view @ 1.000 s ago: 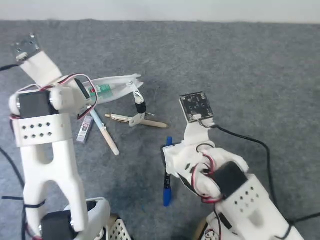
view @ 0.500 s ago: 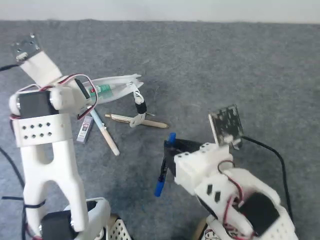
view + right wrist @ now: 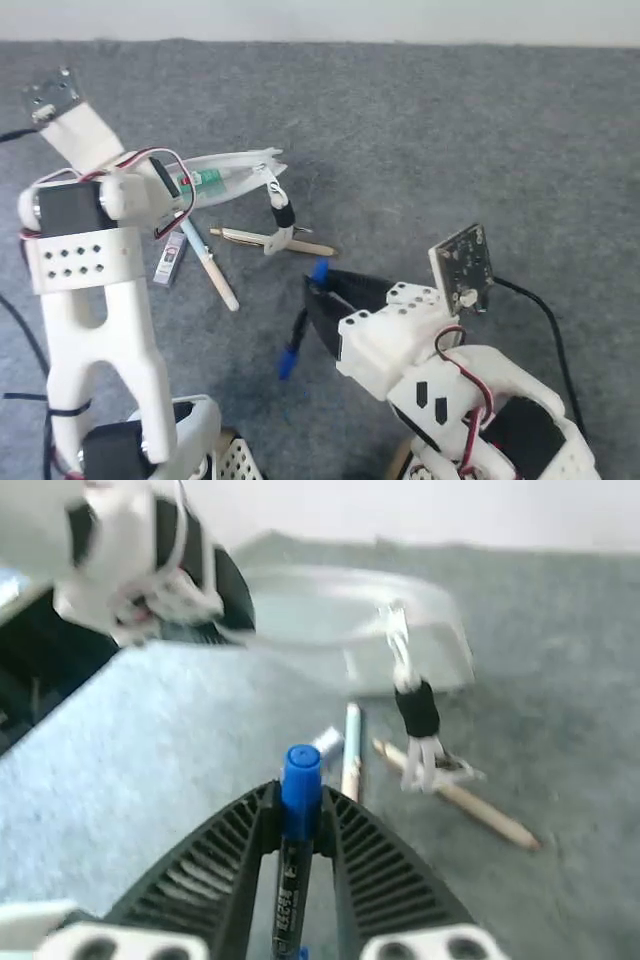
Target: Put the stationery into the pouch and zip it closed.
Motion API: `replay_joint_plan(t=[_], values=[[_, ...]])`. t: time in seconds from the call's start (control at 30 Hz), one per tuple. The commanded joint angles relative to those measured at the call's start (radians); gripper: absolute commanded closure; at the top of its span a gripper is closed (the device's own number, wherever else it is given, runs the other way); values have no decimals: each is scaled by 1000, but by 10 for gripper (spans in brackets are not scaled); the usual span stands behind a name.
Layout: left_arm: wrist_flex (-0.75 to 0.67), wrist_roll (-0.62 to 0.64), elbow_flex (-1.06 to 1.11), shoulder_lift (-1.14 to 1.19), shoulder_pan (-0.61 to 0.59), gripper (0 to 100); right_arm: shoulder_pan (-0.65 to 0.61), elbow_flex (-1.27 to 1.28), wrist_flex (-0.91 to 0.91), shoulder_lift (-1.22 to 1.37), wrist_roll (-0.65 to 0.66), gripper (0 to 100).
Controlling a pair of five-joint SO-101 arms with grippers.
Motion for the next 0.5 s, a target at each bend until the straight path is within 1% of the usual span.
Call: replay_joint_plan(t=[0.0, 0.17, 0.33, 0.47], values=[[-21, 8, -5, -6, -6, 989, -4, -43, -96, -10, 12, 993], [-21, 8, -5, -6, -6, 989, -4, -43, -211, -12, 26, 993], [-21, 8, -5, -6, -6, 989, -7, -43, -343, -4, 189, 993], [-21, 8, -5, -6, -6, 989, -7, -43, -424, -10, 204, 993]])
